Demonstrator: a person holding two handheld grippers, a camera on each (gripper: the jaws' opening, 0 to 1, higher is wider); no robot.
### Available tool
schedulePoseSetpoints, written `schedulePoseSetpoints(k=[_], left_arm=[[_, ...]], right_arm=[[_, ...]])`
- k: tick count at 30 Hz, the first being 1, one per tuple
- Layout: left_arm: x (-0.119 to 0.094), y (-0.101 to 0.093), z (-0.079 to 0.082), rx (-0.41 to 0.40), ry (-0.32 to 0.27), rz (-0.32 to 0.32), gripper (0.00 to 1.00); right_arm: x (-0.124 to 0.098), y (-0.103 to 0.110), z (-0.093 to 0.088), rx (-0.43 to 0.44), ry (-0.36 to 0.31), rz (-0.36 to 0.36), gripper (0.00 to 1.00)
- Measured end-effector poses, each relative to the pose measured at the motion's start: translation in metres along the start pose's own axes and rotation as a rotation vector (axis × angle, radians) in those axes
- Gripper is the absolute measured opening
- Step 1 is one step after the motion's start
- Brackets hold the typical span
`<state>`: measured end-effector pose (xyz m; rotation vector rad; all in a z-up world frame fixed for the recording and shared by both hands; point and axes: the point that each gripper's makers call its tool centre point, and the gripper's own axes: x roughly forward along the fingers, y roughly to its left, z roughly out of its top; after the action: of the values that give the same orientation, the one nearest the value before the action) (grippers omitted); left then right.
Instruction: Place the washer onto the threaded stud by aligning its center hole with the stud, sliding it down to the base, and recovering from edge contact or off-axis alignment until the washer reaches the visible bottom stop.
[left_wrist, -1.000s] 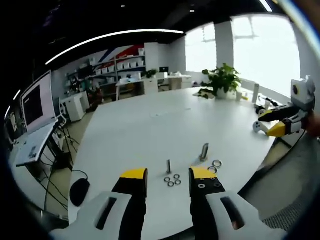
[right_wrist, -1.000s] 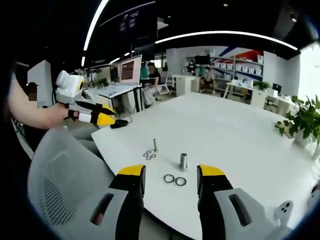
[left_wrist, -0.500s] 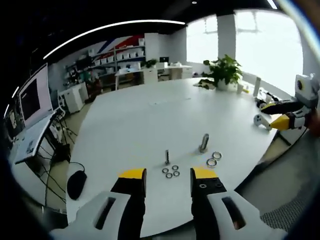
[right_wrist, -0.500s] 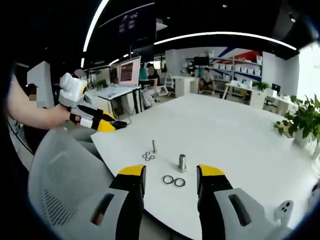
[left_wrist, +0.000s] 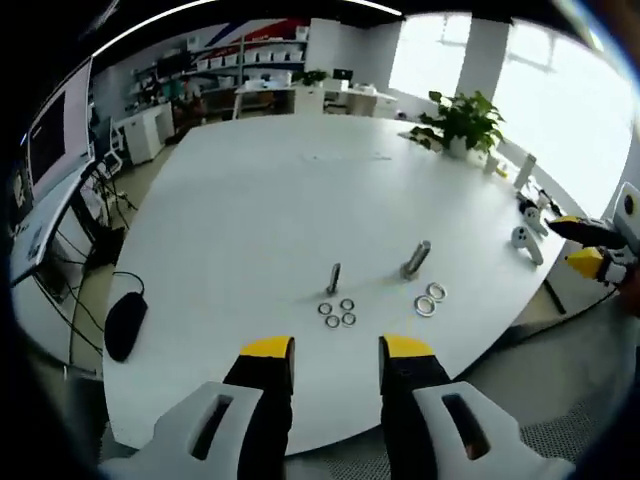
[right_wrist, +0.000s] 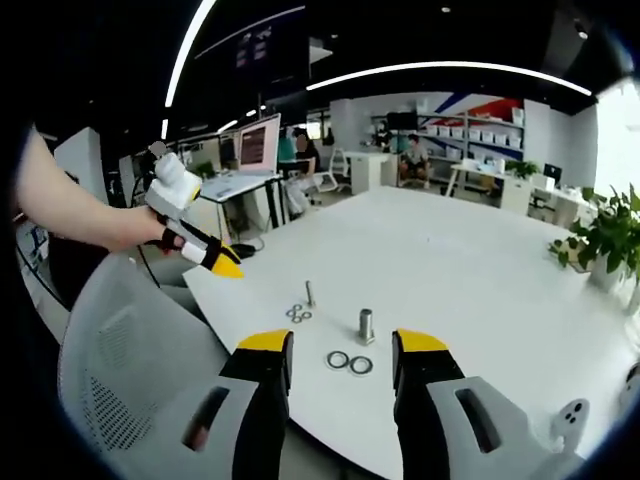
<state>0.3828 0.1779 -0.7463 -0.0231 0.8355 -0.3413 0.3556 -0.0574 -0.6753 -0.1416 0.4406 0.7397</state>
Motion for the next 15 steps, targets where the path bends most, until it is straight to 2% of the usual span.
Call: schedulePoseSetpoints(k=[5,9,15], left_arm=[[0.019,-0.004,-0.001,0.086,0.081,-0.011,0.30],[0.032,-0.006,-0.002,0.083,0.111,-0.019,0.29],[0.052,-0.007,-0.012,0.119,0.180,-0.020,0.28]], right_arm=[[0.000,0.001,0.000,-0.015,0.005,0.002,0.41],[0.001,0.001,0.000,-0.017,0.004,0.003,0.41],[0.001,0.003,0.000,-0.026,0.008,0.007,0.39]])
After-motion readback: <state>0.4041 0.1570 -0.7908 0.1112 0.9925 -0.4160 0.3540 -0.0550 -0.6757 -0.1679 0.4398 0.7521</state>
